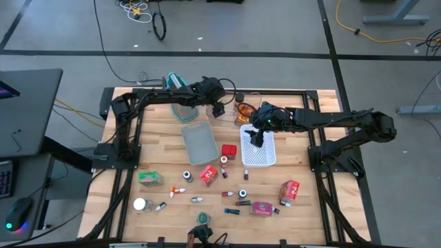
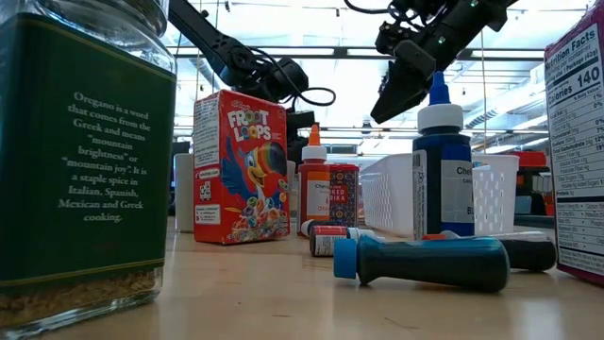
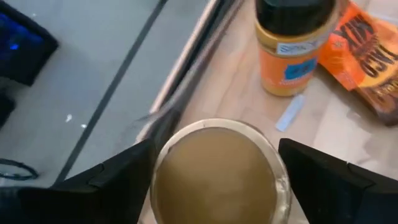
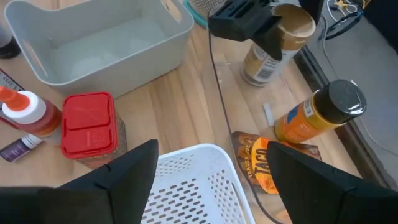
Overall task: Pick & Place Kitchen Items
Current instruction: Put the gold seasoning bottle into the transparent bin, then put the red seasoning can into the transparent bin
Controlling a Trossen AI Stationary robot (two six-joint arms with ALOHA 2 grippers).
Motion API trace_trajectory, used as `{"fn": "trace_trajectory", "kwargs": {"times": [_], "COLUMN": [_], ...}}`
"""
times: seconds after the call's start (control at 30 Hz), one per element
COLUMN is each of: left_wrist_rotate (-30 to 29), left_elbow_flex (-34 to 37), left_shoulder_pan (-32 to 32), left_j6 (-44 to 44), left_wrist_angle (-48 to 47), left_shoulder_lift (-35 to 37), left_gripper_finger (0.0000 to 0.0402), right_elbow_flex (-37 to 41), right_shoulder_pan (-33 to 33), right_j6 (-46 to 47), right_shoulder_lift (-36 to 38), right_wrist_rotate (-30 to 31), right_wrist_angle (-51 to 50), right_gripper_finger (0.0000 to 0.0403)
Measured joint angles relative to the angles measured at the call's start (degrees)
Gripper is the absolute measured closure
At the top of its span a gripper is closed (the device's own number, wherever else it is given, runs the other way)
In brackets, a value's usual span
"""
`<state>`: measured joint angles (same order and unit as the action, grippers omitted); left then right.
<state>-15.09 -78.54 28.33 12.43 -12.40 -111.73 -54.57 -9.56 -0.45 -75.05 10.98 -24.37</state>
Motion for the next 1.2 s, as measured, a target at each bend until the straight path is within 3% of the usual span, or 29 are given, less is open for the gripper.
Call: {"fn": "trace_trajectory", "kwargs": {"times": [0.2, 0.47, 0.63, 0.77, 0.97, 1.03, 1.2], "left_wrist_rotate": [-2.1, -17.1, -22.4, -16.5, 8.4, 9.9, 2.6], "left_elbow_flex": [0.1, -1.2, -1.3, -0.7, 8.1, 13.1, 28.0], "left_shoulder_pan": [-1.8, -8.9, -14.8, -19.1, -25.0, -27.9, -36.7], "left_j6": [2.0, 8.6, 3.1, -5.3, -10.1, -13.2, -15.3], "left_wrist_angle": [-0.4, -2.6, -8.5, -18.4, -20.5, -17.3, -1.5], "left_shoulder_lift": [1.5, 9.1, 18.7, 27.5, 39.7, 43.2, 49.8], "left_gripper_finger": [0.0058, 0.0058, 0.0058, 0.0058, 0.0059, 0.0059, 0.0058], "right_elbow_flex": [0.0, 0.0, 0.0, 0.0, 0.0, 0.0, 0.0], "right_shoulder_pan": [0.0, 0.0, 0.0, 0.0, 0.0, 0.0, 0.0], "right_j6": [0.0, 0.0, 0.0, 0.0, -0.2, -0.3, 2.4], "right_shoulder_lift": [0.0, 0.0, 0.0, 0.0, 0.0, 0.0, 0.0], "right_wrist_rotate": [0.0, 0.0, 0.0, 0.0, 0.0, 0.0, 0.0], "right_wrist_angle": [1.5, 2.6, 2.6, 2.6, 3.1, 4.0, 8.3], "right_gripper_finger": [0.0091, 0.0091, 0.0092, 0.0092, 0.0091, 0.0091, 0.0091]}}
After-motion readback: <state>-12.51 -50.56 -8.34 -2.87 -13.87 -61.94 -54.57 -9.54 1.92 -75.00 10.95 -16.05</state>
